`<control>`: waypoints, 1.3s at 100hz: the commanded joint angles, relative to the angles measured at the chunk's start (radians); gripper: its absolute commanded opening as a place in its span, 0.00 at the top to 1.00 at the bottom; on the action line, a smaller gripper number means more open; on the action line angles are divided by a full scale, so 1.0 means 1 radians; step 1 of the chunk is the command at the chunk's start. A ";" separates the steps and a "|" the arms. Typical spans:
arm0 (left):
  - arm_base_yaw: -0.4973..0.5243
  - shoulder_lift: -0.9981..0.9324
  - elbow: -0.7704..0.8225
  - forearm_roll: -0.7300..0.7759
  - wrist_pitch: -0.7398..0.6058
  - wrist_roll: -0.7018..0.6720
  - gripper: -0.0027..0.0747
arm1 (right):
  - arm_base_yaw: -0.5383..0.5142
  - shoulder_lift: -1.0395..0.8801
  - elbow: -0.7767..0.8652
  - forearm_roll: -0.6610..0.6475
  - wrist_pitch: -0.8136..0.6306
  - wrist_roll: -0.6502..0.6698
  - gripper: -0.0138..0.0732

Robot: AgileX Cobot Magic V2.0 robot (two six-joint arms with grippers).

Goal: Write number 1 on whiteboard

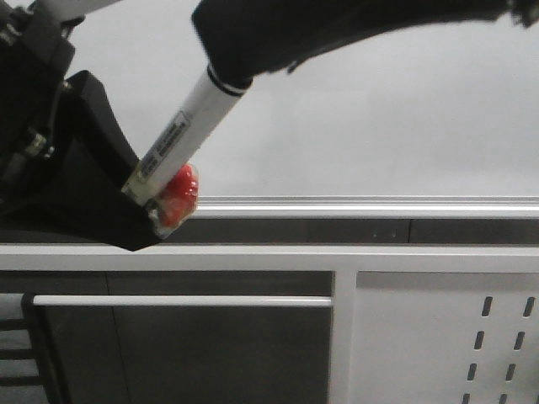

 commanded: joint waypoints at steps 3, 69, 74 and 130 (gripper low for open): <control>-0.014 -0.016 -0.034 0.005 -0.046 -0.005 0.99 | 0.010 0.023 -0.035 0.037 -0.066 -0.013 0.39; -0.014 -0.016 -0.060 0.012 -0.162 0.001 0.99 | 0.010 0.027 -0.035 0.095 -0.077 -0.013 0.39; -0.014 -0.016 -0.060 0.012 -0.162 0.023 0.99 | 0.010 0.027 -0.035 0.095 -0.077 -0.013 0.39; -0.036 -0.001 -0.060 0.017 -0.190 0.073 0.99 | 0.010 0.027 -0.035 0.126 -0.076 -0.013 0.56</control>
